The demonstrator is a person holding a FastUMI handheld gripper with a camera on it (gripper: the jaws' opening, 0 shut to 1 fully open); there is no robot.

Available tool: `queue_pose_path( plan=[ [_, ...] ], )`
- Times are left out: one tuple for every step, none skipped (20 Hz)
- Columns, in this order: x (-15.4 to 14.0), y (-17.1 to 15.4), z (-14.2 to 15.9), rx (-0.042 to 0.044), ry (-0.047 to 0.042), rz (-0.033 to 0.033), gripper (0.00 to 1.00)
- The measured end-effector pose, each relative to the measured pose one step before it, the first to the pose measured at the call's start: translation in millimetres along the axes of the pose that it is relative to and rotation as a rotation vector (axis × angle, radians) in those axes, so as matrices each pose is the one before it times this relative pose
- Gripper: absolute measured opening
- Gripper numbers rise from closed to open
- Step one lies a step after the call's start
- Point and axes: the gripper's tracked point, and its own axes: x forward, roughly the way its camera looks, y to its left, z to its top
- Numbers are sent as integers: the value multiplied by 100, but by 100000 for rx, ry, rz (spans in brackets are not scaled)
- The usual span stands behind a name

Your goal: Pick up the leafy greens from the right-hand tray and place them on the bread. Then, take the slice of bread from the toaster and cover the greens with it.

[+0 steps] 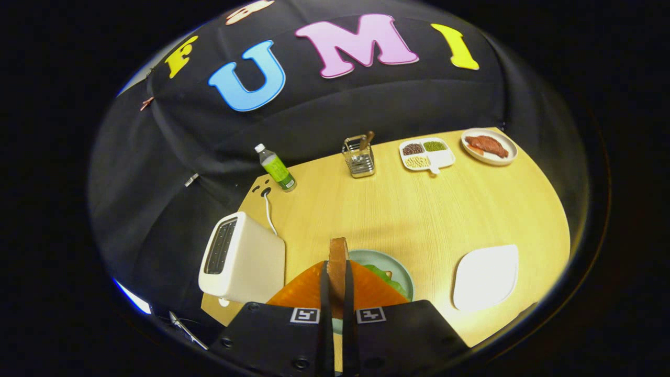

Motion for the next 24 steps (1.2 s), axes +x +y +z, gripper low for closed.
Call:
queue_pose_path(
  plan=[
    [361,62,-636,5077,46,1317,11],
    [423,344,-412,6279,-637,2044,11],
    [533,563,-137,6111,-1232,2589,11],
    [472,271,76,6306,-1548,2470,11],
    [470,-19,39,4942,-1125,980,10],
    [520,-510,-163,3710,-198,-603,11],
    [471,-648,-275,2924,267,-1250,11],
    [514,-854,-525,3156,1021,-1594,11],
    [484,-1033,-574,1695,1295,-2353,11],
    [270,-999,-501,-342,941,-2382,11],
    [171,-963,-235,-2226,-44,-2300,11],
    [131,-861,-5,-3677,-453,-1992,11],
    [-165,-763,-55,-4072,72,-1229,11],
    [-11,-637,89,-3964,41,-1085,11],
    [190,-365,112,-4036,88,-1080,11],
    [109,-325,41,-3843,346,-384,11],
    [96,-96,-176,-3603,329,-427,11],
    [185,-277,-112,-2626,606,-692,11],
    [257,-284,-368,-1657,796,-979,11],
    [85,-279,-206,-1075,1058,-614,11],
    [68,-174,-194,-1237,614,-836,12],
    [49,-169,-62,-1236,454,-219,14],
    [47,-174,-49,-1511,83,-648,16],
    [14,-175,-38,-1507,169,-841,18]
  ],
)
